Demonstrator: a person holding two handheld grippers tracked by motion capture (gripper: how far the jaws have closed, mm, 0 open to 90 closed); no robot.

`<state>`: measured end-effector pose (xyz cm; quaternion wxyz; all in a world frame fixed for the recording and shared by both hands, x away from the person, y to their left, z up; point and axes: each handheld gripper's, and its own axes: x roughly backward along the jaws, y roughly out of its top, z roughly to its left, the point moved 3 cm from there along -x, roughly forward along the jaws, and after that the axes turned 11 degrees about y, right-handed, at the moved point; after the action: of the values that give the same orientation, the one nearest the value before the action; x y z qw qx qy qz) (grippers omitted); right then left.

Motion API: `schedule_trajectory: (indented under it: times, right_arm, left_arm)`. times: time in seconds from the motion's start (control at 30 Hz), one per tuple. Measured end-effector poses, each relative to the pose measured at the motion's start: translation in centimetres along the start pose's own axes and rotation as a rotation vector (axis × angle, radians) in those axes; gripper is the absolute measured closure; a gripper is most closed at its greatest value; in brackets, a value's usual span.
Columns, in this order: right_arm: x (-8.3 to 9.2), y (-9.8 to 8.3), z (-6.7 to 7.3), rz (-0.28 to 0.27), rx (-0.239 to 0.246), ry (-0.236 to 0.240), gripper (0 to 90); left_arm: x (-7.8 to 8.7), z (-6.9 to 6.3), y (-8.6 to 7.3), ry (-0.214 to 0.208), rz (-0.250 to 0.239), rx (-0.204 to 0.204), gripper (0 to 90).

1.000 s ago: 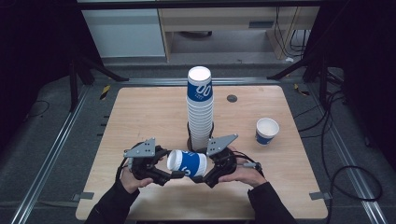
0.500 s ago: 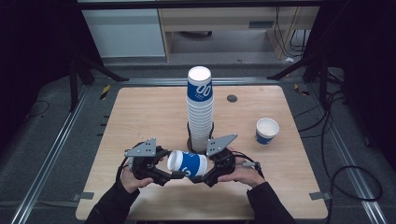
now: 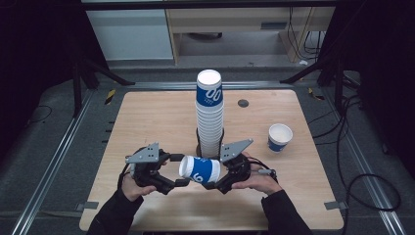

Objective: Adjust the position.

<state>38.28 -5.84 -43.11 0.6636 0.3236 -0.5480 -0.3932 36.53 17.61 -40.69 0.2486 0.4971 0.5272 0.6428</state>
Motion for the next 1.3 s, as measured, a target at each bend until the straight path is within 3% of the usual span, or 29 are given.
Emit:
schedule_trajectory:
  times: [0.1, 0.23, 0.5, 0.8, 1.03, 1.3]
  right_arm:
    - [0.9, -0.1, -0.2, 0.024, 0.009, -0.039, 15.9]
    - [1.7, -0.1, -0.5, 0.079, 0.031, -0.089, 15.9]
    - [1.1, 0.0, -0.8, 0.239, 0.063, -0.107, 15.9]
    - [-1.5, 0.8, -0.5, 0.369, 0.116, -0.082, 15.7]
    - [-3.3, 1.0, -0.3, 0.392, 0.145, -0.063, 15.7]
    - [-4.3, 1.0, -0.1, 0.415, 0.155, -0.049, 15.6]
  left_arm:
    - [0.4, 0.5, -0.2, 0.016, 0.022, -0.004, 14.2]
    - [-0.1, 0.9, -1.1, 0.041, 0.105, -0.019, 13.5]
    - [-1.6, 0.7, -2.3, 0.03, 0.25, -0.058, 12.3]
    - [-2.4, 0.4, -2.9, 0.017, 0.313, -0.082, 12.0]
    - [-3.0, 0.1, -3.1, 0.007, 0.34, -0.094, 12.7]
    - [-3.2, -0.1, -3.2, -0.004, 0.345, -0.094, 21.3]
